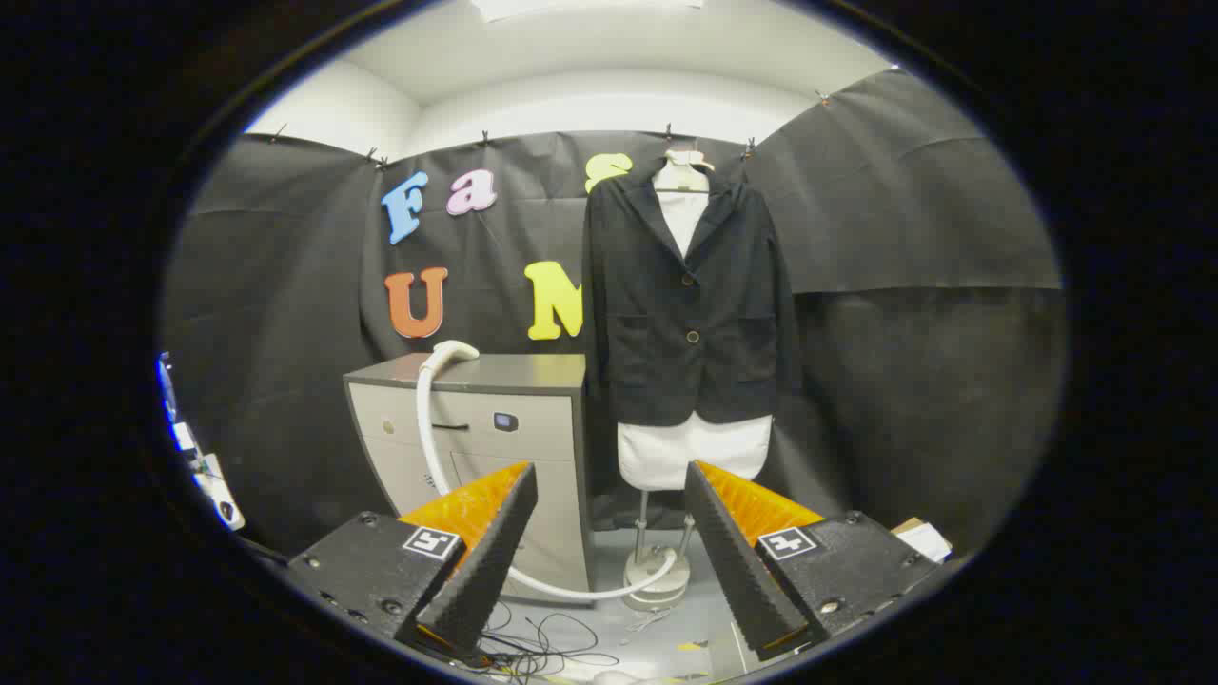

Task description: Iron the clothes twice with a garment steamer, once on the left side and once on the right side.

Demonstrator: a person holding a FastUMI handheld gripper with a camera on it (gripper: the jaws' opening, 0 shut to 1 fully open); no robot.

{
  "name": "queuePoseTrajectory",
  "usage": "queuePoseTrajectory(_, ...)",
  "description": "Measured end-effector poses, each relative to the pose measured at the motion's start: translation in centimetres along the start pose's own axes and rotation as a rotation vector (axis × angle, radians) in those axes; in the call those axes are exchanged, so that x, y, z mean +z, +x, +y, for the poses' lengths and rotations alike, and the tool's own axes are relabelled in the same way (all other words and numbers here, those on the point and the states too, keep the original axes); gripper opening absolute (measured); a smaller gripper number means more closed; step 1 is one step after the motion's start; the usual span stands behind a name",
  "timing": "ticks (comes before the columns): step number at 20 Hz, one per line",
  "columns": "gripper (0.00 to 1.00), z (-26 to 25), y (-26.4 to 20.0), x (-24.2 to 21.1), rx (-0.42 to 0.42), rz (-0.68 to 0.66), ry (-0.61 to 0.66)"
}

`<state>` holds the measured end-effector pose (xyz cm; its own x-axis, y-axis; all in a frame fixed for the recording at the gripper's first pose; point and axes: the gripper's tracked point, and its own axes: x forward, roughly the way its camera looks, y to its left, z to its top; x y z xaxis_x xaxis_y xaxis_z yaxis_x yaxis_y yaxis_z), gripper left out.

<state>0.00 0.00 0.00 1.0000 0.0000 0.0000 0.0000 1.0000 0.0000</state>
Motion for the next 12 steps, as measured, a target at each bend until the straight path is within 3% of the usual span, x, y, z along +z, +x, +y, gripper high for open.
queuePoseTrajectory(12,0.99,0.83,-0.99,-0.28,0.003,0.003,-0.006)
